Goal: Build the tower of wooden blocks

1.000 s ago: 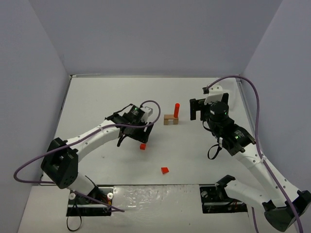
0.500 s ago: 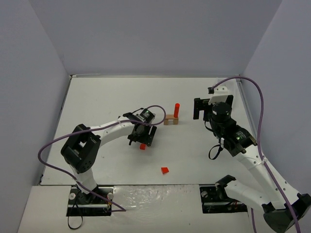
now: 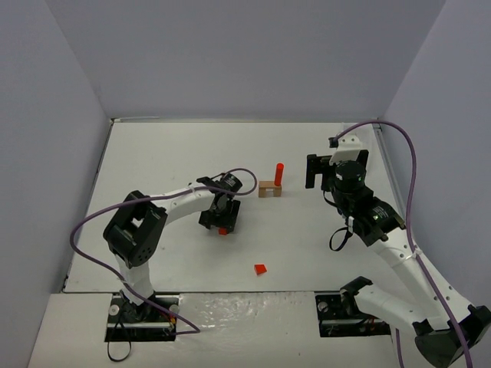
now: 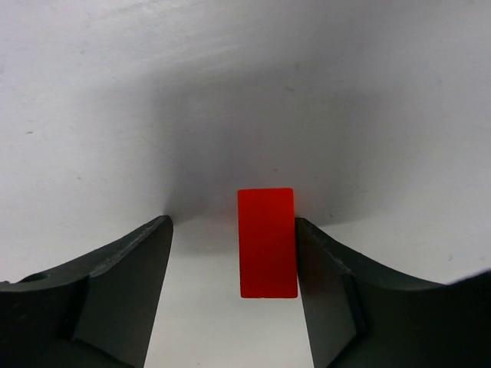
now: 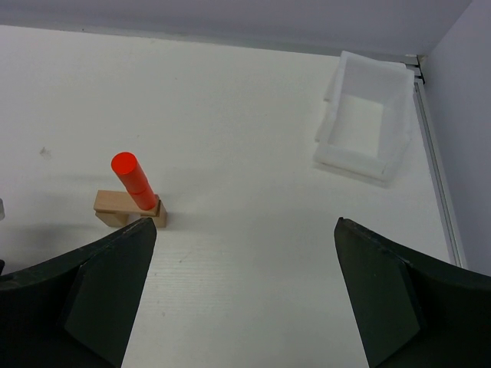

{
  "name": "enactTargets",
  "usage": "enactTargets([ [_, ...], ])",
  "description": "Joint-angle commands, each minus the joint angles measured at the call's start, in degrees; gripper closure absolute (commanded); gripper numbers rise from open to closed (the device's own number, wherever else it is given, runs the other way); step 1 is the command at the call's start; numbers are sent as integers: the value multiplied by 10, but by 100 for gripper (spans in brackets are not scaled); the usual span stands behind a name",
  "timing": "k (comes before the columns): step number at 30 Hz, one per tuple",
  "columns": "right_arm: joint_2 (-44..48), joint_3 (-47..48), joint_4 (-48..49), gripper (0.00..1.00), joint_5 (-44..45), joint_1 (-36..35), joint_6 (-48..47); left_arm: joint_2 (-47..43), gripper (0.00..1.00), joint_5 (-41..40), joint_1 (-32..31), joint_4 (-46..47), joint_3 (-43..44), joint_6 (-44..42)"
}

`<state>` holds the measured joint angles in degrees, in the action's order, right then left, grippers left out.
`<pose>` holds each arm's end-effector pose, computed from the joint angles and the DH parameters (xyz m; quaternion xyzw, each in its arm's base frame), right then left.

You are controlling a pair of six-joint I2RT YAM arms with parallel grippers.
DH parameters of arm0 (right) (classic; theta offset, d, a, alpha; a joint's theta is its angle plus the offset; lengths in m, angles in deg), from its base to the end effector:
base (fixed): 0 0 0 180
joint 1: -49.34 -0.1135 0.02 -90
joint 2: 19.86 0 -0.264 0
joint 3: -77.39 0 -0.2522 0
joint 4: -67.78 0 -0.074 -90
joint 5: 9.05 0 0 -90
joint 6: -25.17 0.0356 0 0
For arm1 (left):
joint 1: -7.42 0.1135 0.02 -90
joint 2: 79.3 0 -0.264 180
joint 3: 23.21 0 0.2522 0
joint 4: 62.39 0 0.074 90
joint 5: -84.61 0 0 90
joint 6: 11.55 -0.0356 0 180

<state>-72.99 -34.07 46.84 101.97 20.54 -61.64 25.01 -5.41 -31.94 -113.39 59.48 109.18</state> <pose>0.1915 0.0907 0.3814 -0.0418 0.7370 0.0523 0.6725 0.2725 -0.2235 0.1718 0.0743 0.9857 -0.0866 0.1238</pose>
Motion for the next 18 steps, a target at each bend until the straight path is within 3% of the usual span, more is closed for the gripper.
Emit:
enactTargets([
  [1, -6, 8, 32, 0, -4, 5, 10, -7, 52, -14, 43, -10, 9, 26],
  [4, -11, 11, 32, 0, -9, 6, 12, -9, 77, 5, 73, -4, 2, 33],
  [6, -12, 12, 32, 0, -11, 6, 13, -11, 88, 23, 81, 0, -3, 43],
  [10, -17, 14, 32, 0, -14, 7, 14, -10, 98, 38, 98, 16, -6, 69],
  [18, -14, 14, 32, 0, -19, 8, 12, -19, 99, 47, 156, 33, -5, 224],
])
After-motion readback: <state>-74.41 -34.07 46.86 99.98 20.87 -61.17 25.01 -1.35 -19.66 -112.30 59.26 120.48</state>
